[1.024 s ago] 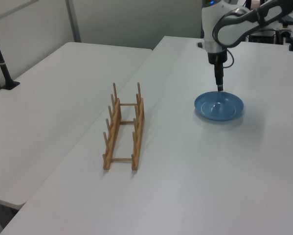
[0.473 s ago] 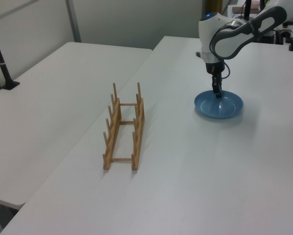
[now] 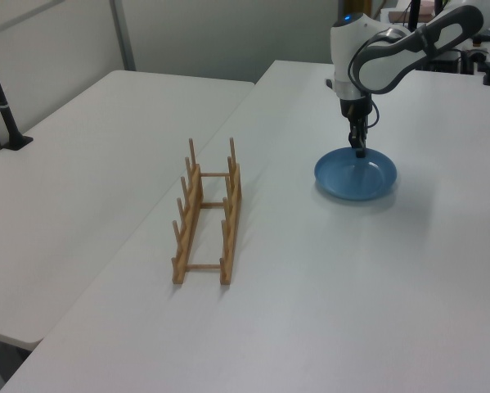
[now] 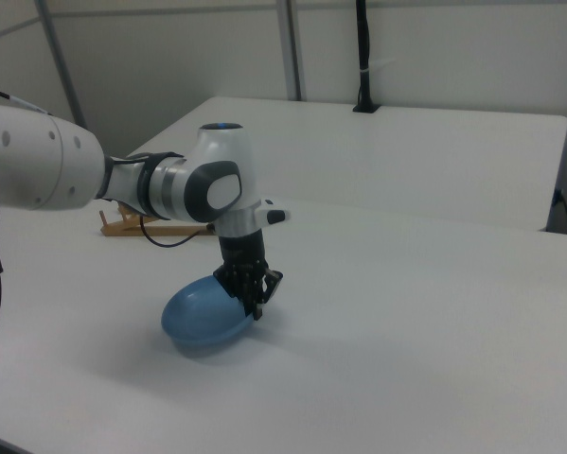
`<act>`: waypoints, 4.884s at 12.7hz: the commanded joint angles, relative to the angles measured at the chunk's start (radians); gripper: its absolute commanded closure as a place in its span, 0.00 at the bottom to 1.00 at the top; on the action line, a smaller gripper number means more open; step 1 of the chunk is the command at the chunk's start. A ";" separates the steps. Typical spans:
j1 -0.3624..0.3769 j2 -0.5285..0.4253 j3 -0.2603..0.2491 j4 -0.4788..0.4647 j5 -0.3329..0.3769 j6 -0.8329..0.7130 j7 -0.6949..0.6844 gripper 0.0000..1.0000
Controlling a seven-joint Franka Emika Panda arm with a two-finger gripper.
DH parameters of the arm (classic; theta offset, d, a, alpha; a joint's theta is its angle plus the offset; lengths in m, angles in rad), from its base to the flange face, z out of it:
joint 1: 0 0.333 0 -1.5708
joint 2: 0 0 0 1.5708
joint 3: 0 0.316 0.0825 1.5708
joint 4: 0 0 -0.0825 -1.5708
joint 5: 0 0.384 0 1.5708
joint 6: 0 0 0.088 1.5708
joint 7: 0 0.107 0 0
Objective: Place plate in plate rack
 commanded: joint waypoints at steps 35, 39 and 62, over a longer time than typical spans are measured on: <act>0.308 0.054 0.276 0.414 -1.166 -0.023 1.555 1.00; 0.342 0.127 0.271 0.411 -1.324 -0.060 1.704 1.00; 0.347 0.146 0.281 0.383 -1.342 -0.120 1.842 0.00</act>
